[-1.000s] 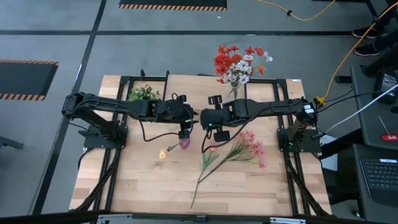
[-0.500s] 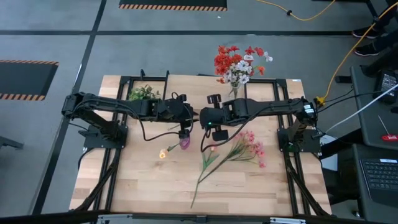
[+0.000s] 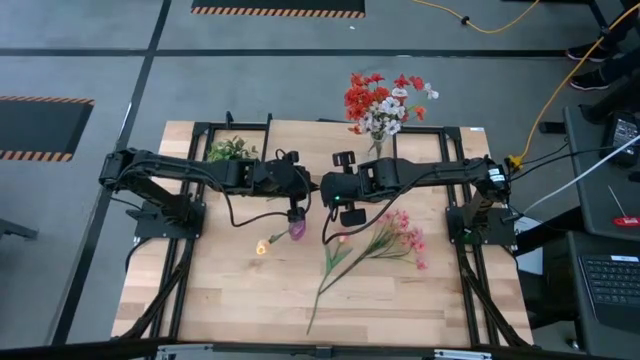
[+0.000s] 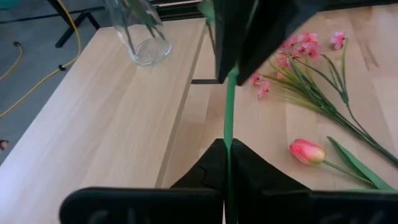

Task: Pick and place flowers into a vace then onto a shelf
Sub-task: Put the red flower into the purple vase

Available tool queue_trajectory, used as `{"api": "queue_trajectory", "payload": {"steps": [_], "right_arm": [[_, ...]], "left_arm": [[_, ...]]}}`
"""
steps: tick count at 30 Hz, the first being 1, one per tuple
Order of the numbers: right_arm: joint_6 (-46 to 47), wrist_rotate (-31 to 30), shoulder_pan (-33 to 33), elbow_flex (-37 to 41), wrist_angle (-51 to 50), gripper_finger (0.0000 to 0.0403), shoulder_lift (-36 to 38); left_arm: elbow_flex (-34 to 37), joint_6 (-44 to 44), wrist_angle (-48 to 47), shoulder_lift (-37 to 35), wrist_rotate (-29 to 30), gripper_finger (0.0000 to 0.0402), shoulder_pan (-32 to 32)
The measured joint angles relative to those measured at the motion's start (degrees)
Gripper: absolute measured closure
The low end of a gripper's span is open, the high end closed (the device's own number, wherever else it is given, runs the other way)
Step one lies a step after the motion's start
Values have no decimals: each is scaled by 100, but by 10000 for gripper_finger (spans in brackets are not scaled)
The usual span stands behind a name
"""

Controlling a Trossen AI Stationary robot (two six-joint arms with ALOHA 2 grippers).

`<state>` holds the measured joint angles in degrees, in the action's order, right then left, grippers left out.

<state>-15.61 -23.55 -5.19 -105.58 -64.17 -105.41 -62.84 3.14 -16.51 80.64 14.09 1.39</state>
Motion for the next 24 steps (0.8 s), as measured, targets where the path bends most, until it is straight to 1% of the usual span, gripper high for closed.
{"api": "queue_trajectory", "payload": {"steps": [9, 14, 19, 22, 24], "right_arm": [[141, 101, -77, -236, -46, 258, 7], [148, 98, -114, -699, -251, 223, 7], [250, 85, -125, -1247, -443, 220, 81], [341, 71, -160, -1373, -435, 237, 212], [377, 66, -235, -1359, -439, 257, 327]], "left_arm": [[2, 0, -25, 4, 145, 397, 2], [-1, 3, -22, 4, 166, 397, 4], [1, 61, -24, 0, 161, 398, 2], [2, 412, -39, -32, 151, 398, 17], [4, 634, -79, -122, 119, 398, 78]]}}
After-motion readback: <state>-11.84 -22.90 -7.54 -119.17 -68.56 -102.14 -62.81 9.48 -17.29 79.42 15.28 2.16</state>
